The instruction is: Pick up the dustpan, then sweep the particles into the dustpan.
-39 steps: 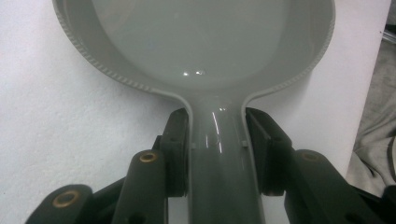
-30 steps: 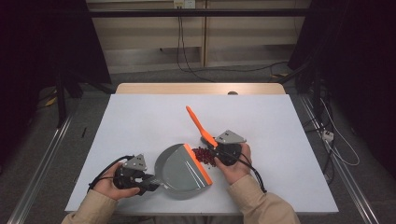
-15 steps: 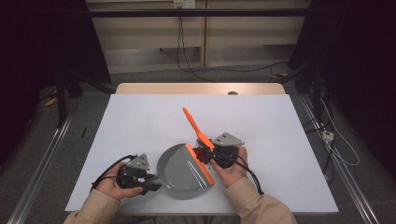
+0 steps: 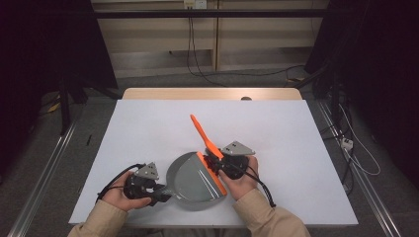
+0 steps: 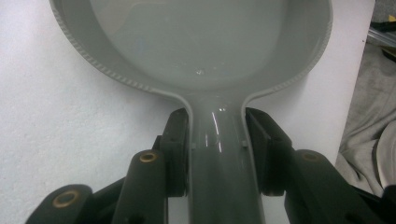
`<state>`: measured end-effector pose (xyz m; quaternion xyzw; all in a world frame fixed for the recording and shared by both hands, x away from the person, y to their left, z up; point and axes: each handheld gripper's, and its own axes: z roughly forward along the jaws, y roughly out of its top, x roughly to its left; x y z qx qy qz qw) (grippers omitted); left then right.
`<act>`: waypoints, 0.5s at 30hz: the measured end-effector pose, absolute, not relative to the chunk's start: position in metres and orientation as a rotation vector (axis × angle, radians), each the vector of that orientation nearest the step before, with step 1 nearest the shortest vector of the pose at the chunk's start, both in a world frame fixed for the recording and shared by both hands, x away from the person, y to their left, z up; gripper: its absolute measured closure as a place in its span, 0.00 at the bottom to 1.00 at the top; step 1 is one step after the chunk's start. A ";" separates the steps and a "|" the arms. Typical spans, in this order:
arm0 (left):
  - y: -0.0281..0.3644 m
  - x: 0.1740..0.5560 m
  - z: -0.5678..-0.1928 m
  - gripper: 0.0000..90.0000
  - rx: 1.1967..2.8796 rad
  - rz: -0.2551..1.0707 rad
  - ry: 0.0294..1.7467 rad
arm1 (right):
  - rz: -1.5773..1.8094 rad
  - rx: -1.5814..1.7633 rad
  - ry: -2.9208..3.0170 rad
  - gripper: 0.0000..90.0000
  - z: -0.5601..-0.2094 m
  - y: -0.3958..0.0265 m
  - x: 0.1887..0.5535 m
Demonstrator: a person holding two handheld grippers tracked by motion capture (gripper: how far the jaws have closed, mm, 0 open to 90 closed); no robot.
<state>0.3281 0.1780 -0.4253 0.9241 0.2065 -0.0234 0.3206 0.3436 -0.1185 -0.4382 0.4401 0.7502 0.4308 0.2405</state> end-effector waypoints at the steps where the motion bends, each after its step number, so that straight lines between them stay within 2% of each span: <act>1: 0.178 0.328 -0.425 0.69 2.427 -0.062 0.542 | 1.184 1.210 2.053 0.79 -0.438 -0.118 0.343; 15: 0.178 0.328 -0.426 0.69 2.424 -0.063 0.549 | 1.190 1.212 2.045 0.79 -0.439 -0.111 0.339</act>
